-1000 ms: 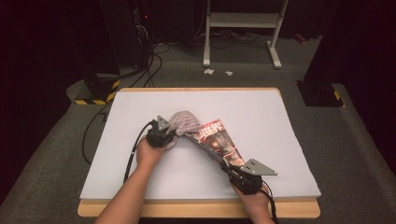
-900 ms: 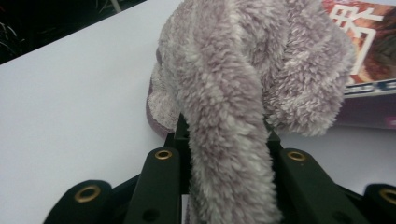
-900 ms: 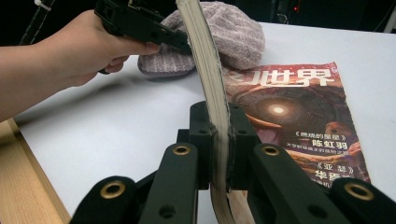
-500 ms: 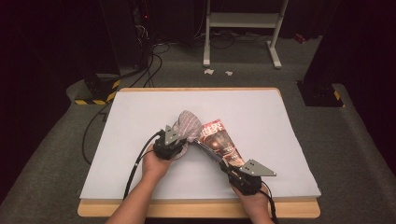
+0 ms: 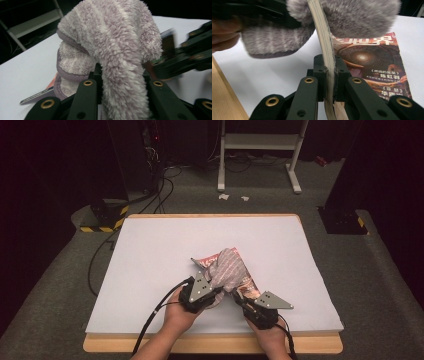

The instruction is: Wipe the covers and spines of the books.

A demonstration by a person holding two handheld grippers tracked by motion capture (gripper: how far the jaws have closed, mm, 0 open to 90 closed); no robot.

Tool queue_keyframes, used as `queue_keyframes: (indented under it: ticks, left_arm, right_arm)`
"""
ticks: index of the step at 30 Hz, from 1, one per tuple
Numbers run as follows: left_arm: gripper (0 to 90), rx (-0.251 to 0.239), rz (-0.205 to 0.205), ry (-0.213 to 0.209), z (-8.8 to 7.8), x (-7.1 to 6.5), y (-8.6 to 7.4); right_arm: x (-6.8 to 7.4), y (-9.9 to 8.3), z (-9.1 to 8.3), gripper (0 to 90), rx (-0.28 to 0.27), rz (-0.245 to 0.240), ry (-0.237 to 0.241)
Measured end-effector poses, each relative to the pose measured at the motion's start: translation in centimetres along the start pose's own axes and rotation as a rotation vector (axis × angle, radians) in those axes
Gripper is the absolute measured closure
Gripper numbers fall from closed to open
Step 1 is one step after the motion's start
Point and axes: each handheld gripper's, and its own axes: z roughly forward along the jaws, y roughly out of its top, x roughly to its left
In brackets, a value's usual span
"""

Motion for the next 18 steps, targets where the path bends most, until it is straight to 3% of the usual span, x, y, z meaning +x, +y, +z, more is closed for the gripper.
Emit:
queue_keyframes:
  ticks: [4, 9, 13, 18]
  left_arm:
    - [70.7, -0.005, 0.013, -0.017, -0.3, -1.1, 0.8]
    - [70.7, -0.003, 0.041, 0.007, -0.2, -1.6, 0.9]
    - [70.8, 0.010, 0.004, 0.007, 0.5, 0.3, 0.0]
    - [71.0, 0.064, -0.050, 0.071, 1.6, 3.8, -2.2]
  right_arm:
    - [-0.1, 0.0, 0.0, 84.4, -0.002, 0.003, 0.003]
    - [-0.1, -0.1, 0.0, 84.4, -0.001, 0.004, 0.004]
    - [0.1, -0.1, 0.1, 84.4, 0.003, 0.002, 0.000]
    - [0.0, 0.0, 0.1, 84.4, 0.002, 0.004, -0.001]
